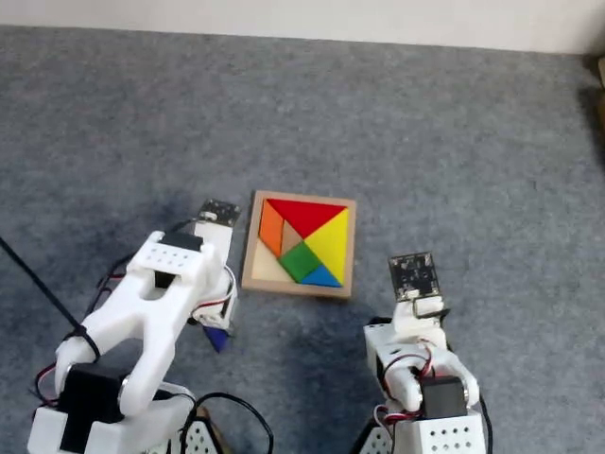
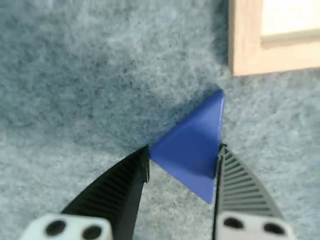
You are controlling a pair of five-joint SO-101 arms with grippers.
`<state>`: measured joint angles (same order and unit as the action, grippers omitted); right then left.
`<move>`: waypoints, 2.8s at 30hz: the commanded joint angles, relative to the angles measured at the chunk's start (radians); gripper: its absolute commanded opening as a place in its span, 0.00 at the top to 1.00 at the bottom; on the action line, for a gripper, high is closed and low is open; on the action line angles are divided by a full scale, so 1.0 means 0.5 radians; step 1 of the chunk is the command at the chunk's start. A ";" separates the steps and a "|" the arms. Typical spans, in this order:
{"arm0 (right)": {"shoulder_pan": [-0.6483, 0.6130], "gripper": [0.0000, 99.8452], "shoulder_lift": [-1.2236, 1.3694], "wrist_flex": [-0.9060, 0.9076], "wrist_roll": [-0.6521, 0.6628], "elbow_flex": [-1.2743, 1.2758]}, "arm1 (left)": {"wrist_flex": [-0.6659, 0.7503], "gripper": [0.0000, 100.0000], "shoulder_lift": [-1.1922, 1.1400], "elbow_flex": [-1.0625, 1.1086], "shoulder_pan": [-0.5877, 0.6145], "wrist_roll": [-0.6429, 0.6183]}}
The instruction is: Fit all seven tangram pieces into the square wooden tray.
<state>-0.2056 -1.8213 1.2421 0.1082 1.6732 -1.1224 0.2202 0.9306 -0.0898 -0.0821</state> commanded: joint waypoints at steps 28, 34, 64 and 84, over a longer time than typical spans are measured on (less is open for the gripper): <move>0.023 0.99 -0.026 0.014 -0.006 0.229 | -0.160 0.83 0.744 -0.275 -0.041 0.114; 0.023 0.99 -0.026 0.014 -0.006 0.229 | -0.129 0.82 0.333 -0.563 -0.115 -0.061; 0.023 0.99 -0.026 0.014 -0.006 0.229 | 0.203 0.76 -0.158 -0.947 -0.407 -0.614; 0.023 0.99 -0.026 0.014 -0.006 0.229 | 0.304 1.00 -0.155 -0.833 -0.091 -0.402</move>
<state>-0.2056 -1.8213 1.2421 0.1082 1.6732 -0.9889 0.1266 0.5010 -0.1864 -0.3000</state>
